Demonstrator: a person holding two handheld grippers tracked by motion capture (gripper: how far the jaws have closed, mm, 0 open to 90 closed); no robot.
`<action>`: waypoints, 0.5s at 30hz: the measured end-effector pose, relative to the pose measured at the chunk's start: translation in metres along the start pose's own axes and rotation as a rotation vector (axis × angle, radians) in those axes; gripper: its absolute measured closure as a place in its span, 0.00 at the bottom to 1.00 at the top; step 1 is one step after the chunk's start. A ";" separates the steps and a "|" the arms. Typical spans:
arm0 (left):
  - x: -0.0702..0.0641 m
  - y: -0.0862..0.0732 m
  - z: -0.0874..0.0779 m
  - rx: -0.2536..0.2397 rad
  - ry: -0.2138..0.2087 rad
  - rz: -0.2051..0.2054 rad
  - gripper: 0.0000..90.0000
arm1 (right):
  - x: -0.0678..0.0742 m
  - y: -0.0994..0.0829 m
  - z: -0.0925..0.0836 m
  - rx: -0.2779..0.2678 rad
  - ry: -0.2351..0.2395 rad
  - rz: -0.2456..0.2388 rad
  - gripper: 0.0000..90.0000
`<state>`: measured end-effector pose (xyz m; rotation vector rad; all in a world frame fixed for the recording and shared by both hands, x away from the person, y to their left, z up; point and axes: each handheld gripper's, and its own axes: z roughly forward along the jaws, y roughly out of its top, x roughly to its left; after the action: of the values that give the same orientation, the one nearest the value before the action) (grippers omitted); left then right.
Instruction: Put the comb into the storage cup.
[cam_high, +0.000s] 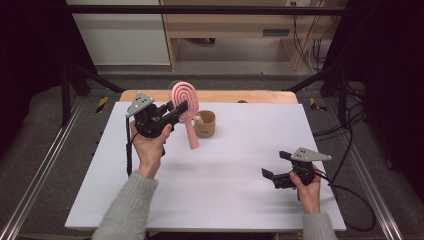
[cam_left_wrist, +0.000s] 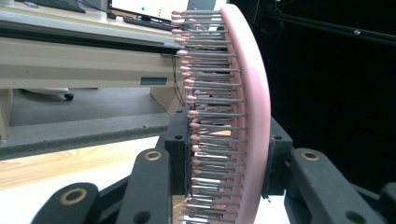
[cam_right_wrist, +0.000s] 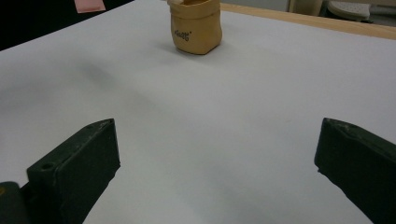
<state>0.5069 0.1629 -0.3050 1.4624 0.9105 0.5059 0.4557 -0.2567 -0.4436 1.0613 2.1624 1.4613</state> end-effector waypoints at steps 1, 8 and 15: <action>0.000 0.001 0.001 0.001 0.000 0.001 0.70 | 0.000 0.000 0.000 0.000 0.001 0.001 0.00; -0.002 0.004 0.009 0.004 0.006 0.007 0.70 | -0.001 -0.002 0.001 0.008 0.002 0.003 0.00; -0.003 0.006 0.020 0.004 0.013 0.001 0.70 | -0.002 -0.002 0.001 0.009 0.002 0.005 0.00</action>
<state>0.5221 0.1489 -0.3007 1.4649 0.9215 0.5145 0.4569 -0.2575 -0.4462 1.0691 2.1710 1.4570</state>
